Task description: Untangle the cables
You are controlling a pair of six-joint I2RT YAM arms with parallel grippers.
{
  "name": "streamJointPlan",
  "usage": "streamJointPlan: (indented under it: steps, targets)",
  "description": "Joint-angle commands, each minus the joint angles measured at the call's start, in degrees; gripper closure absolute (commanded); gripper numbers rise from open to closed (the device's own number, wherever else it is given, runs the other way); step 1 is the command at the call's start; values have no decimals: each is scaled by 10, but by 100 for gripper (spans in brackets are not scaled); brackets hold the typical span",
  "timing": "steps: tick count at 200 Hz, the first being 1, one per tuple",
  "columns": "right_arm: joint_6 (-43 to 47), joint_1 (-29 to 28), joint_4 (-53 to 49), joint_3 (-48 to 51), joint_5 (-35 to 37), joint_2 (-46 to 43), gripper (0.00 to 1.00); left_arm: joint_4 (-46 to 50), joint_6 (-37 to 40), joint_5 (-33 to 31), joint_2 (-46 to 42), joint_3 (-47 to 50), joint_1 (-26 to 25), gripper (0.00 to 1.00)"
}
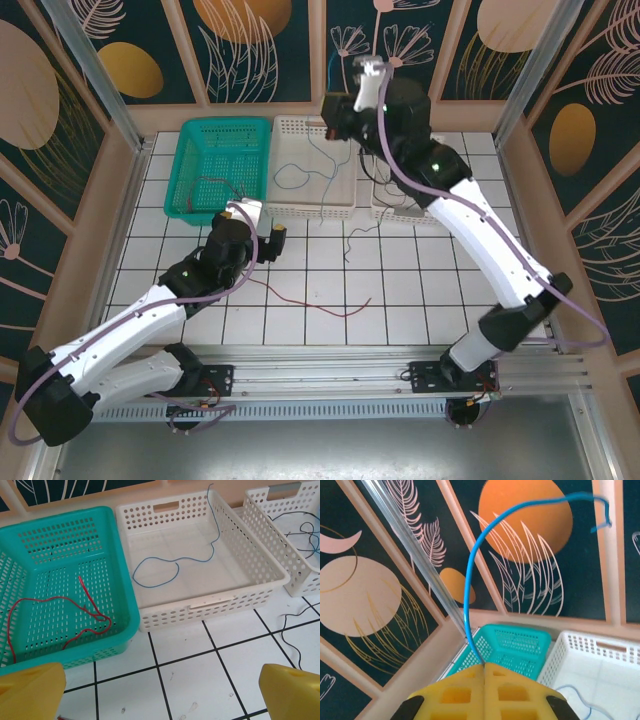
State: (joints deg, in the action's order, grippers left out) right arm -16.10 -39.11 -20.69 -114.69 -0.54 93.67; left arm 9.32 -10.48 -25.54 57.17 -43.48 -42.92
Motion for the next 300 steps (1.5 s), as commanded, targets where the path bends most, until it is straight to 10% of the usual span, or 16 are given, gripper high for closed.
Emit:
streamJointPlan:
  steps: [1,73,144,157,194,300]
  targets:
    - [32,18,-76,-97,-18,83,100,6,10,1,2,-9,-1,2]
    - [-7,100,-91,-225,-138,307,100,4,12,0,-1,-6,-1,2]
    - [-4,102,-79,-137,-138,373,100,5,12,3,0,-7,-1,2]
    - [-8,101,-92,-121,-139,367,79,5,12,5,-1,-7,-1,2]
    - [-6,82,-23,51,-46,225,44,7,11,10,3,-9,-1,2]
    - [-63,66,119,656,88,-210,38,24,2,47,25,-22,-1,2]
